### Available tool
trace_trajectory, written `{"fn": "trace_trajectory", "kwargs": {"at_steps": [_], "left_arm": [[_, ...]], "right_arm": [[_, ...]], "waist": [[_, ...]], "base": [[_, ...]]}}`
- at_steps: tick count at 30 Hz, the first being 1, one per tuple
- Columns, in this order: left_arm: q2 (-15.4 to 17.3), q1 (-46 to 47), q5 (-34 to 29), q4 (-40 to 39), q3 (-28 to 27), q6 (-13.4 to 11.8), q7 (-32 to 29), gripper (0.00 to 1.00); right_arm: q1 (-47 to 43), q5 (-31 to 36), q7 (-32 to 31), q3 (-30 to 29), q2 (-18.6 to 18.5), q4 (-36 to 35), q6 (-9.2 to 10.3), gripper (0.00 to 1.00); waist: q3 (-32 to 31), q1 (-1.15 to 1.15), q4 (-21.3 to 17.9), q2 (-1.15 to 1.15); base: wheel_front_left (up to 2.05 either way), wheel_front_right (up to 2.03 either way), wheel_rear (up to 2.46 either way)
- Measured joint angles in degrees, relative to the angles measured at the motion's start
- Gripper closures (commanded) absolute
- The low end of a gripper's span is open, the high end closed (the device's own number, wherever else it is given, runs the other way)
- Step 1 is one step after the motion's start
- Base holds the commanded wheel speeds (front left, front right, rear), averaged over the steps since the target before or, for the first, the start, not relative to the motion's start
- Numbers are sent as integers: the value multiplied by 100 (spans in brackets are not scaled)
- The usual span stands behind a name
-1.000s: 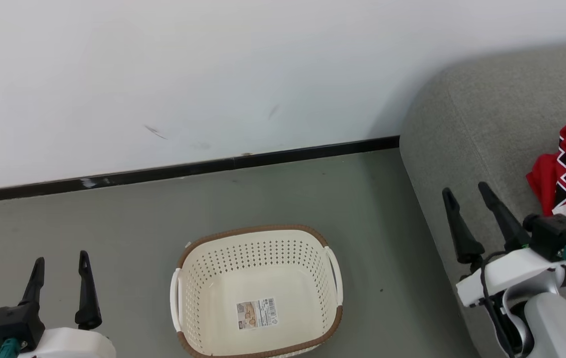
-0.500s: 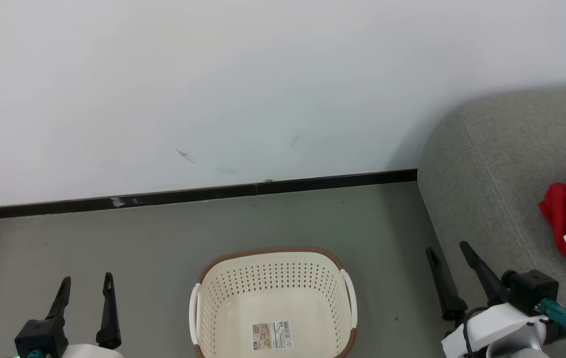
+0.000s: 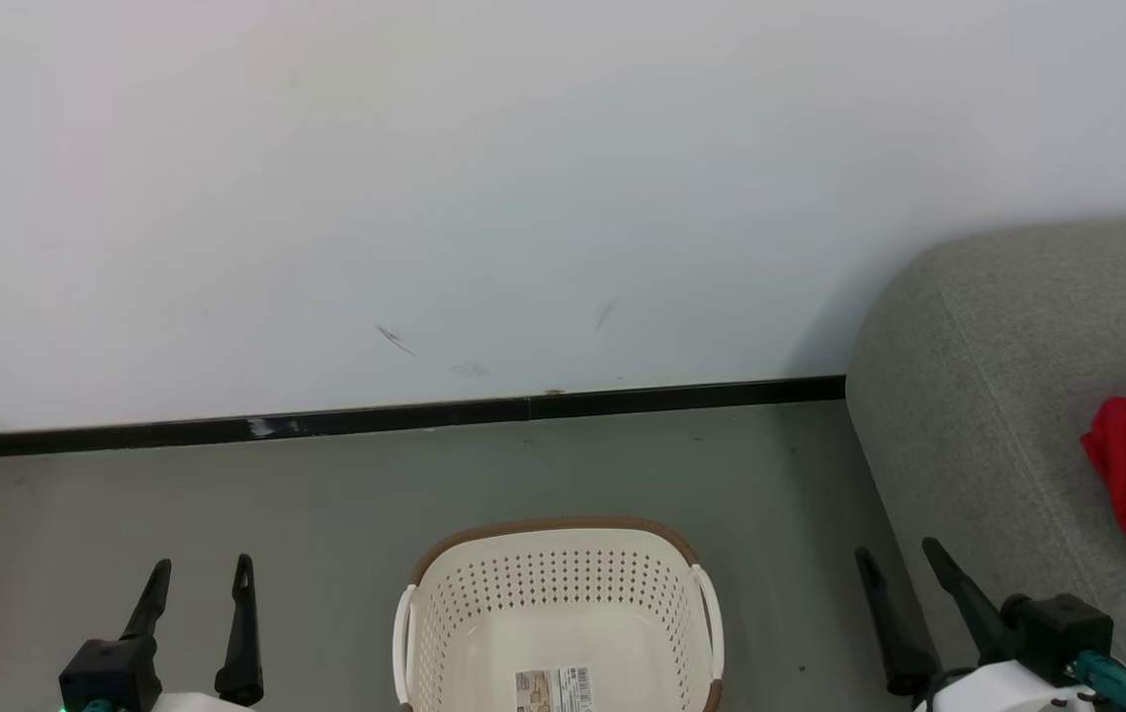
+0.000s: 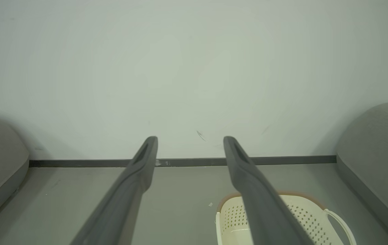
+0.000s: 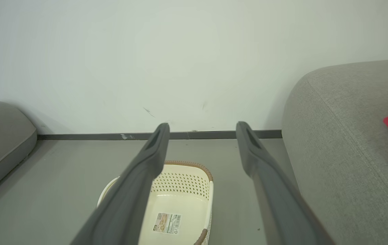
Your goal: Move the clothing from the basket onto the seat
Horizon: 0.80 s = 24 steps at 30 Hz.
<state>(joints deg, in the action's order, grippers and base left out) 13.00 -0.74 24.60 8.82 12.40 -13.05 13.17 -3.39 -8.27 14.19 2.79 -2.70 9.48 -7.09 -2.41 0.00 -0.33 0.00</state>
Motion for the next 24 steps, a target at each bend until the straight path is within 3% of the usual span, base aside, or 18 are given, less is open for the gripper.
{"fn": "trace_trajectory", "kwargs": {"at_steps": [15,16,24], "left_arm": [[-1,4,-2,83,26,10,-57,0],[-2,5,-1,88,26,11,-57,100],[-304,-172,109,407,116,19,-105,100]], "right_arm": [[-166,29,-9,-14,29,-222,0,0],[-182,29,-11,-15,30,-232,0,100],[-454,-45,-14,51,93,94,3,100]], "waist": [[14,0,36,0],[17,0,37,0],[21,0,36,0]], "base": [[0,0,0],[0,0,0],[0,0,0]]}}
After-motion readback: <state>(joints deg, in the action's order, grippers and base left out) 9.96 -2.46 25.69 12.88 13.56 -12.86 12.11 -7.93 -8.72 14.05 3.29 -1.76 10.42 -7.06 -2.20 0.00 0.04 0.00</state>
